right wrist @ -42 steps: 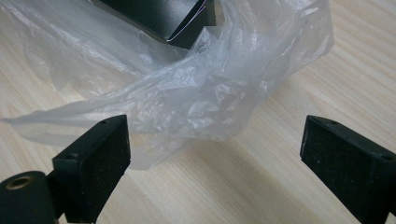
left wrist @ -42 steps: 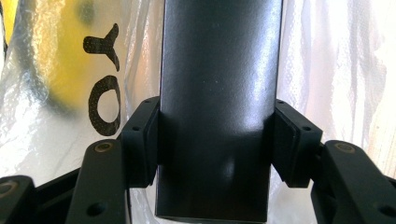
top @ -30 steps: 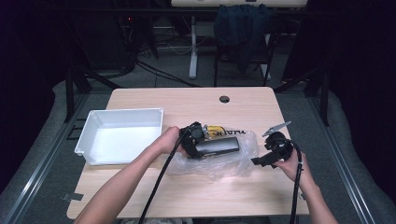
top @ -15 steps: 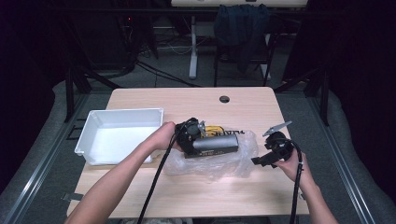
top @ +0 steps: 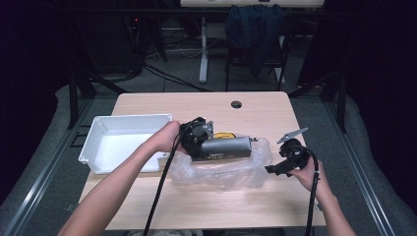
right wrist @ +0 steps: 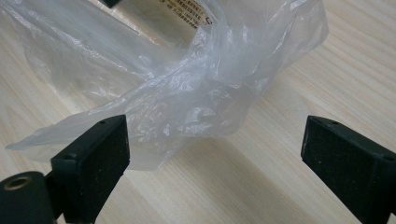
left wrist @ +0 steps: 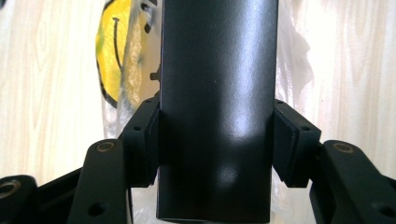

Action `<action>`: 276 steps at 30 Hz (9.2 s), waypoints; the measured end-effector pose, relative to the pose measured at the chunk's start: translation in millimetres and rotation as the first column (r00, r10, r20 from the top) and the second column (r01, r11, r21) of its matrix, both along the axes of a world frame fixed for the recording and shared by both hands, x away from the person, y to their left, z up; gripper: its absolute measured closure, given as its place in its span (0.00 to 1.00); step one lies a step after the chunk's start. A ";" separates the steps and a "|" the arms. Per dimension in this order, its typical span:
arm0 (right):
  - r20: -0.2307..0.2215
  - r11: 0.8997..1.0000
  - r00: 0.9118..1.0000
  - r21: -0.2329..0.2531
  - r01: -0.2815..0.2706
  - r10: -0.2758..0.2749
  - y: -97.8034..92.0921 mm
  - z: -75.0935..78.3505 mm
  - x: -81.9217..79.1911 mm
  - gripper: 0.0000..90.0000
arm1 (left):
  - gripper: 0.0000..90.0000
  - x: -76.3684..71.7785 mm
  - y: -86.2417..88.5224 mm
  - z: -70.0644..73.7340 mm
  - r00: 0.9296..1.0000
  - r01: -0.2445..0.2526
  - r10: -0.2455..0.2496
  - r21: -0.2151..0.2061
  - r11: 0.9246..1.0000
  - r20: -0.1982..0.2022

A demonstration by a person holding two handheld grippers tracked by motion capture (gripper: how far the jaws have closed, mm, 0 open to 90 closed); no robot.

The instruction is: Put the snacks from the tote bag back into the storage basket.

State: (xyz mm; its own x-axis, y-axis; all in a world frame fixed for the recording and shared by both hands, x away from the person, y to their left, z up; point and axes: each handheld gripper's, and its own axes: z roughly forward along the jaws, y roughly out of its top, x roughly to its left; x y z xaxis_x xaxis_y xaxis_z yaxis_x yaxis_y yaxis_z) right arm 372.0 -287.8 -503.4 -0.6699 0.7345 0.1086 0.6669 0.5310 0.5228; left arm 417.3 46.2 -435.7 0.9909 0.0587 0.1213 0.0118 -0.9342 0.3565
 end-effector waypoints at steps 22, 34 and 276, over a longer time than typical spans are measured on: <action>0.006 1.000 1.000 -0.001 -0.004 0.004 -1.3 -1.1 1.1 0.08 | 0.48 1.4 42.5 34.9 0.999 0.013 -0.014 0.015 1.000 0.042; 0.008 1.000 1.000 0.001 0.001 -0.001 -2.2 -0.5 0.1 0.08 | 0.48 1.2 69.5 48.2 0.998 0.000 -0.001 0.004 1.000 0.057; 0.052 0.999 0.998 0.001 0.039 -0.039 -14.2 6.9 -12.7 0.10 | 0.28 33.1 160.0 -47.2 0.602 -0.766 0.798 -0.281 0.578 0.000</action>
